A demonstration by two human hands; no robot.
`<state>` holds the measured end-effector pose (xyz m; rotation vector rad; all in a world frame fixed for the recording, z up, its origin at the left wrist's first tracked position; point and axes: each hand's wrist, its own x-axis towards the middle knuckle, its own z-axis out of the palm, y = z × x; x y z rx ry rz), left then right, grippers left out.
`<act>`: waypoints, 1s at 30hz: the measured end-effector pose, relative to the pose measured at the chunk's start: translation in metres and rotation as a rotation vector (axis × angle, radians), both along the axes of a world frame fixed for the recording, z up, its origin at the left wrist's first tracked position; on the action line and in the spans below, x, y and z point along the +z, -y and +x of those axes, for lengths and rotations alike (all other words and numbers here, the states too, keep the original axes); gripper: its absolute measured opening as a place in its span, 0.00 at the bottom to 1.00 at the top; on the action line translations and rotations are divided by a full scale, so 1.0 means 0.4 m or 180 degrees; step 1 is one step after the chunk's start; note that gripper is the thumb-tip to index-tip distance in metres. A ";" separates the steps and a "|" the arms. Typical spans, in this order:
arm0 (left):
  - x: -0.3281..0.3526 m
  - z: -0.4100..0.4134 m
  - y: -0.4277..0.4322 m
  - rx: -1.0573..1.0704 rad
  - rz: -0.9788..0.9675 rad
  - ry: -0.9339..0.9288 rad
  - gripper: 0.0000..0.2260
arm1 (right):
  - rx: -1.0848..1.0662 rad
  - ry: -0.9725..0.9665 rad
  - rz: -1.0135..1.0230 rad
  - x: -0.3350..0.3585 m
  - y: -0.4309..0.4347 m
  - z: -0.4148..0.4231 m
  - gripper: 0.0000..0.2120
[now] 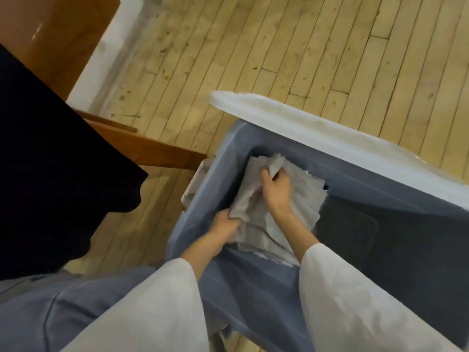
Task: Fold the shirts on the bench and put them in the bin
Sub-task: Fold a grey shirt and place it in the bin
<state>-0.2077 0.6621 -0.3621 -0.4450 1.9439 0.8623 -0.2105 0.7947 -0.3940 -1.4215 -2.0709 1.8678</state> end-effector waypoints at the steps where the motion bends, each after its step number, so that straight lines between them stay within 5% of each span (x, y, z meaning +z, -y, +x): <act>1: -0.015 -0.003 0.017 0.0202 -0.0074 -0.0018 0.13 | 0.0278 0.0136 0.0060 -0.025 0.014 -0.016 0.10; 5: -0.064 0.011 0.047 0.0189 -0.0199 0.0063 0.13 | 0.0901 0.0455 0.0207 -0.087 0.062 -0.041 0.13; 7: -0.087 0.040 0.045 0.0060 -0.0466 -0.0365 0.15 | 0.1153 0.0420 0.1319 -0.106 0.081 -0.015 0.16; 10: -0.096 0.117 0.040 -0.1188 -0.1551 -0.1625 0.20 | 0.2025 0.0414 0.2431 -0.133 0.093 0.033 0.26; 13: -0.101 0.152 0.016 -0.2364 -0.1456 -0.2271 0.27 | 0.2711 0.0568 0.2570 -0.162 0.080 0.046 0.31; 19: -0.135 0.168 0.038 -0.3828 -0.1004 -0.1094 0.28 | 0.3092 0.1511 0.2466 -0.153 0.061 -0.001 0.27; 22: -0.102 0.179 -0.013 -0.4093 -0.1201 -0.1249 0.30 | 0.2768 0.1517 0.2273 -0.124 0.080 -0.048 0.25; 26: -0.048 0.169 -0.099 -0.2603 0.0031 -0.1158 0.27 | 0.1266 0.0871 0.2465 -0.072 0.022 -0.017 0.21; 30: -0.047 0.197 -0.150 -0.3811 0.0251 -0.0710 0.34 | 0.0417 0.1468 0.2220 -0.085 -0.093 0.093 0.19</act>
